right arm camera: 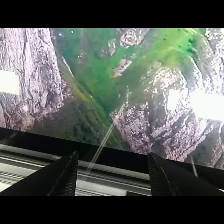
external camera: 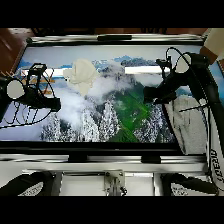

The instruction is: Fold the shirts.

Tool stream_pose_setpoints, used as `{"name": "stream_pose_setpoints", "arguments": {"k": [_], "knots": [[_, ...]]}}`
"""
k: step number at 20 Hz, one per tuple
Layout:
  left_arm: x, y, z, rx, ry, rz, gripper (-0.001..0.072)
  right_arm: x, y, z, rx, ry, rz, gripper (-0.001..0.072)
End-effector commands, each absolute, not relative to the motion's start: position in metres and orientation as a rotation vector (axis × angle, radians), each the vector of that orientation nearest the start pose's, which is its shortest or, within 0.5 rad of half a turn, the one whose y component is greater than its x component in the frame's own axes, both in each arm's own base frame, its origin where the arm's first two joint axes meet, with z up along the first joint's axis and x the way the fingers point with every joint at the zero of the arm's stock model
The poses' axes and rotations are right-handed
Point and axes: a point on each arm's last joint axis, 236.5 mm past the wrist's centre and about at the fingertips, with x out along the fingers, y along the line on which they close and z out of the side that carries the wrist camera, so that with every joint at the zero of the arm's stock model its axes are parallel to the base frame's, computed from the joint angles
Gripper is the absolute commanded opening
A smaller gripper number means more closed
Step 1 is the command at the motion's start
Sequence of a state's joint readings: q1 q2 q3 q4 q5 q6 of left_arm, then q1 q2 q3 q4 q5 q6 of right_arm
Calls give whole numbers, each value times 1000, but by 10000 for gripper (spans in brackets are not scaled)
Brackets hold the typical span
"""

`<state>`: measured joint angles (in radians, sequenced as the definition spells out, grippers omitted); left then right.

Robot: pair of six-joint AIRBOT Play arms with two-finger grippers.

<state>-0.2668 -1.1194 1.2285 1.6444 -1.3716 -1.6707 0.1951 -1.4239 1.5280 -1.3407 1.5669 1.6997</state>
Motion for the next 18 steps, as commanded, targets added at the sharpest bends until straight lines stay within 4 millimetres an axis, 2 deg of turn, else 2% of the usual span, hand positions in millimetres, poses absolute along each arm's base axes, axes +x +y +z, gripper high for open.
{"name": "stream_pose_setpoints", "arguments": {"k": [1, 14, 18], "knots": [[335, -74, 76, 139, 1250, -114, 709, 360, 126, 64, 129, 1492, 251, 544], [335, -74, 76, 139, 1250, -114, 709, 360, 127, 64, 130, 1492, 251, 545], [355, -80, 81, 126, 1171, -128, 709, 364, 127, 64, 133, 1476, 251, 545]]}}
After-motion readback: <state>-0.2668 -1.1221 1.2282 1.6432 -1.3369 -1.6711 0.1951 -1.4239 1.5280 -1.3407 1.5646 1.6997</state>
